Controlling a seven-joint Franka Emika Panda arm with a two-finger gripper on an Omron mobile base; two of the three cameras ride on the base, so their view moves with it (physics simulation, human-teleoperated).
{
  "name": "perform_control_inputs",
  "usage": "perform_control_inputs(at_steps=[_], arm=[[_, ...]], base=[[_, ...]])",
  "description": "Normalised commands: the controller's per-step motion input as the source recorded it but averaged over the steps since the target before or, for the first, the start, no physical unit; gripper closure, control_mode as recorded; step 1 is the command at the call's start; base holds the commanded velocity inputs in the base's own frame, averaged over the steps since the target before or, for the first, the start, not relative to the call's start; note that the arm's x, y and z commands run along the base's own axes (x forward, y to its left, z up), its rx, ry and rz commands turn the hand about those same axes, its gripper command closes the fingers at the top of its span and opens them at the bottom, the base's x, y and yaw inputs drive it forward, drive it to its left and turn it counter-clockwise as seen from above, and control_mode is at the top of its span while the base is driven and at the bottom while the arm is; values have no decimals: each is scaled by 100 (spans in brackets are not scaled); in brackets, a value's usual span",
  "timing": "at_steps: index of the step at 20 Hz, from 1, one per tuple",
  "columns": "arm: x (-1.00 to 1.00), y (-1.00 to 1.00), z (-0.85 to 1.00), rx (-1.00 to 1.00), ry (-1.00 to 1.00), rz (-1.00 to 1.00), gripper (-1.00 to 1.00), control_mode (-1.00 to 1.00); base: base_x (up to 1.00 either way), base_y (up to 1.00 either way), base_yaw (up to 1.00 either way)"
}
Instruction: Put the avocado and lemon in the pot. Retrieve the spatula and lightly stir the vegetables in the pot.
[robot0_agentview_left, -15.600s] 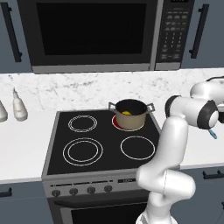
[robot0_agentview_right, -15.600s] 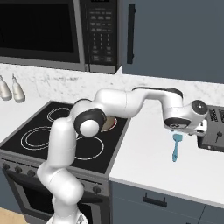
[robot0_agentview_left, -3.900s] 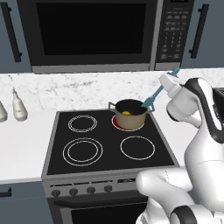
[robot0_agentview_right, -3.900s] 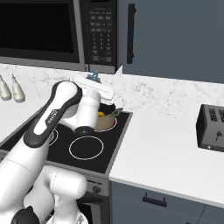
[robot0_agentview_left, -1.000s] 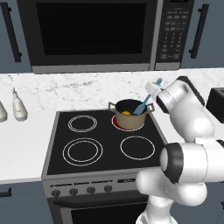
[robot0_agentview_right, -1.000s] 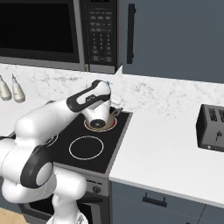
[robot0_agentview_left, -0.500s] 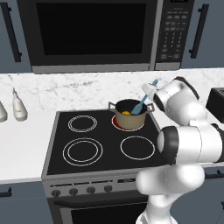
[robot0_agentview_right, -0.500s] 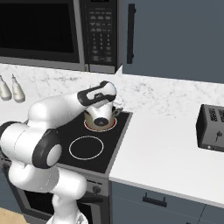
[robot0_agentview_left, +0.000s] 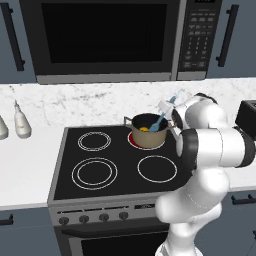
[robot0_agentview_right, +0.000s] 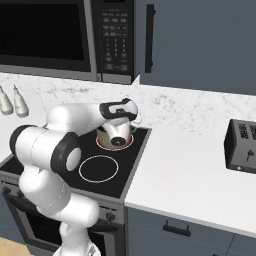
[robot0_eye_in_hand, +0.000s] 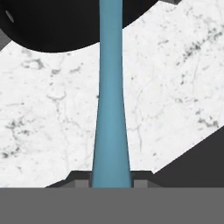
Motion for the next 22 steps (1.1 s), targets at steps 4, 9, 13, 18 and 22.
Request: perform_control_inputs(at_steps=[4,9,13,18,22], arm=[[27,0,-28,0,2,0,100,-100],[33,0,-23,0,0,0,100,-100],[41,5,-35,-1,-7,0,100,-100],[24,0,-20,-1,-2,0,100,-100],[0,0,-9,0,-3,0,100,-100]], base=[[0,0,0],[0,0,0],[0,0,0],[0,0,0],[0,0,0]])
